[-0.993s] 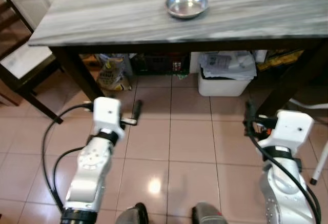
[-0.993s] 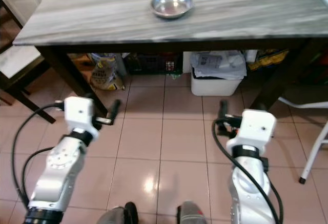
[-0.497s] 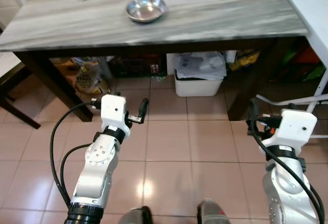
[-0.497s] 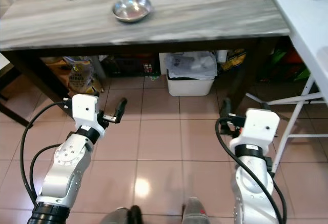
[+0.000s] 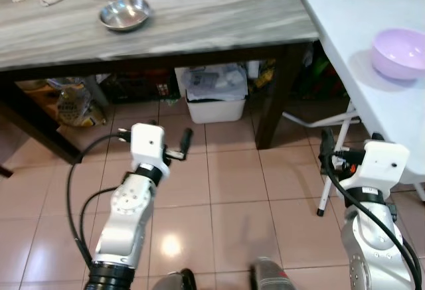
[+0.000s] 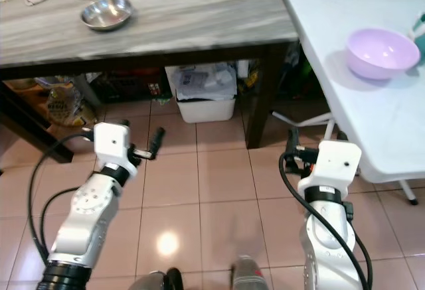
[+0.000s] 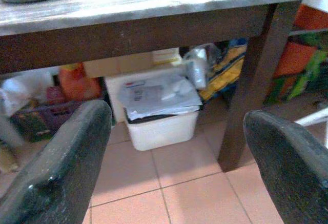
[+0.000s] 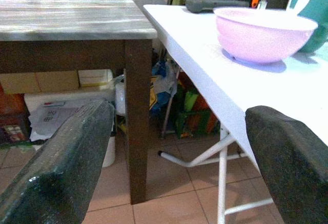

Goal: Setting the table

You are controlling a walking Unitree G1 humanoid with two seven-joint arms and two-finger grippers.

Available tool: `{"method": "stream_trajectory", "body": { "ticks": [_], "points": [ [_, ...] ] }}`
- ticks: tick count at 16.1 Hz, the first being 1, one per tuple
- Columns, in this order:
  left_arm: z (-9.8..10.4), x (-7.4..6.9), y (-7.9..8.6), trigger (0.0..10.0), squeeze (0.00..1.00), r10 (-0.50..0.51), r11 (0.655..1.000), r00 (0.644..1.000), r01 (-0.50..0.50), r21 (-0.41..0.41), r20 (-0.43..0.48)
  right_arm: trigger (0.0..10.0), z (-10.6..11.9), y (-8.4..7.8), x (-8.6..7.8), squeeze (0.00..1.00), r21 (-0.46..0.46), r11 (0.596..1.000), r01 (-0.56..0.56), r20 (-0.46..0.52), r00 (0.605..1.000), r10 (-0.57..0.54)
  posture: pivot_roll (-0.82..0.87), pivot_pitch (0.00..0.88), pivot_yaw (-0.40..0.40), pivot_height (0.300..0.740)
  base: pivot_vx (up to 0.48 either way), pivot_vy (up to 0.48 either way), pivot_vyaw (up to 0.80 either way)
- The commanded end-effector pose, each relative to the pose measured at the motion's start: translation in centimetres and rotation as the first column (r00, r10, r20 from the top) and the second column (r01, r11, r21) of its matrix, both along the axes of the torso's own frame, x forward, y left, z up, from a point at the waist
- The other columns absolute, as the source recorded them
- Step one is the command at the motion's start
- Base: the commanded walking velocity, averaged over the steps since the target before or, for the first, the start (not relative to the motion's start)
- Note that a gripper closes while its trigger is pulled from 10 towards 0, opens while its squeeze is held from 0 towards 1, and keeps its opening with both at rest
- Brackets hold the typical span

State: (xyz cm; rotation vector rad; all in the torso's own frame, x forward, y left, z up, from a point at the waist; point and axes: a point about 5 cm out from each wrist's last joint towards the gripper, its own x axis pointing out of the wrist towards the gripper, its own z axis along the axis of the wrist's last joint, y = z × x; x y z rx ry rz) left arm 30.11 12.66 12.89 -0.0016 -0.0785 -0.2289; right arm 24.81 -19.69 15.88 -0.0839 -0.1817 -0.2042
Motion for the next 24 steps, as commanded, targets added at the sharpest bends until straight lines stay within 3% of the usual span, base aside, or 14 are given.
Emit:
{"method": "stream_trajectory", "body": {
  "ticks": [1, 14, 17, 20, 24],
  "points": [
    [-0.3, -0.2, -0.5, 10.0, 0.00, -0.009, 1.000, 1.000, 0.009, -0.001, -0.009, 10.0, -0.2, -0.4, -0.3, 0.00, -0.004, 1.000, 0.014, -0.012, 1.000, -0.014, -0.31, 0.219, 0.082, 0.740, 0.000, -0.364, 0.00],
    [-0.3, 0.1, -0.3, 10.0, 0.00, -0.004, 1.000, 1.000, 0.004, 0.019, -0.010, 10.0, 0.0, -0.3, -0.2, 0.00, -0.010, 1.000, 0.011, 0.001, 1.000, -0.011, -0.31, 0.219, 0.095, 0.740, 0.000, -0.359, 0.00],
    [-0.6, 0.1, 0.1, 10.0, 0.00, 0.018, 1.000, 1.000, -0.018, 0.003, -0.019, 10.0, 0.0, -0.2, -0.2, 0.00, -0.012, 1.000, 0.009, 0.001, 1.000, -0.009, -0.31, 0.220, 0.097, 0.740, 0.000, 0.000, 0.00],
    [0.0, 0.5, 1.6, 10.0, 0.00, 0.142, 0.990, 0.990, -0.142, 0.018, 0.021, 10.0, 0.2, -0.1, -0.2, 0.00, -0.024, 1.000, 0.000, 0.017, 1.000, 0.000, -0.31, 0.219, 0.097, 0.740, 0.000, 0.000, 0.00],
    [-0.3, 0.6, 3.0, 10.0, 0.00, 0.181, 0.983, 0.984, -0.181, 0.016, 0.003, 10.0, 0.6, 0.1, -0.2, 0.00, -0.065, 0.998, -0.019, 0.032, 0.999, 0.021, -0.31, 0.217, 0.099, 0.740, 0.000, 0.000, 0.16]
  ]
}}
